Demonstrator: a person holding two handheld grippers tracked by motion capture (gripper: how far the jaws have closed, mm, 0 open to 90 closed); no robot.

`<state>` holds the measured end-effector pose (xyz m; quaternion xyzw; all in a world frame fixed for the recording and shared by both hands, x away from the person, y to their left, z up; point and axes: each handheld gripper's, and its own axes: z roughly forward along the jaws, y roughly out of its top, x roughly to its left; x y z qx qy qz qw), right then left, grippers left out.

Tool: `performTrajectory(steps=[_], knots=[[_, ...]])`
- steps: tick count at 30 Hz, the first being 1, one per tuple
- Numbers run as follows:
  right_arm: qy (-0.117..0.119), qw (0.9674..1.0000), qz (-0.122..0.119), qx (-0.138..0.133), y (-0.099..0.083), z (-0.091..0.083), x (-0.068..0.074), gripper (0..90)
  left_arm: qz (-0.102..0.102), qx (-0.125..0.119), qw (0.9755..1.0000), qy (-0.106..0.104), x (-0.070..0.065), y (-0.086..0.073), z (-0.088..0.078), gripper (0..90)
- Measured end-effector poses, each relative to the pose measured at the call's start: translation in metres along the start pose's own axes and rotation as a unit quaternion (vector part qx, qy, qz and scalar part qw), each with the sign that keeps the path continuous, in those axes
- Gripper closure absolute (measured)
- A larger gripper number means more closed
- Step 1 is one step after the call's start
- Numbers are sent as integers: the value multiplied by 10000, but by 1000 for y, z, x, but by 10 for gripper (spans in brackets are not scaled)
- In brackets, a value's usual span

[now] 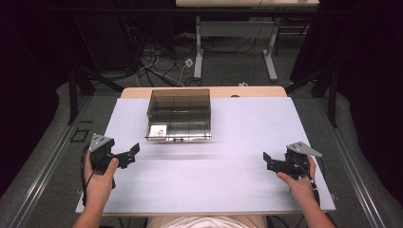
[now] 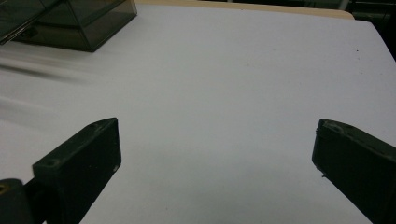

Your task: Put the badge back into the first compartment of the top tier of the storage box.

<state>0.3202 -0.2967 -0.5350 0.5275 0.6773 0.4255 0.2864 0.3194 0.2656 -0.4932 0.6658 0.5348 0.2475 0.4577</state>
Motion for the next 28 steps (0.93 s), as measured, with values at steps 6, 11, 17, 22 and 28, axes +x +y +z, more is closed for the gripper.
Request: performTrajectory(steps=[6, 11, 17, 22, 28], knots=[[17, 10000, -17, -25, 0, 0, 0, 11, -45, 15, 10000, 65, 9, -16, 4, 11], [40, 10000, -46, -4, 0, 0, -1, 11, -4, 87, 9999, 80, 13, -27, 11, 11], [55, 10000, -57, -41, -1, 1, -1, 11, 50, 134, 9999, 23, 15, -32, 18, 11], [71, 10000, -35, -3, -2, 3, 0, 11, 187, 175, 9996, 94, 19, -35, 24, 11], [109, 9999, -104, 16, -2, 3, 0, 11, 204, 275, 9994, 103, 20, -37, 26, 11]])
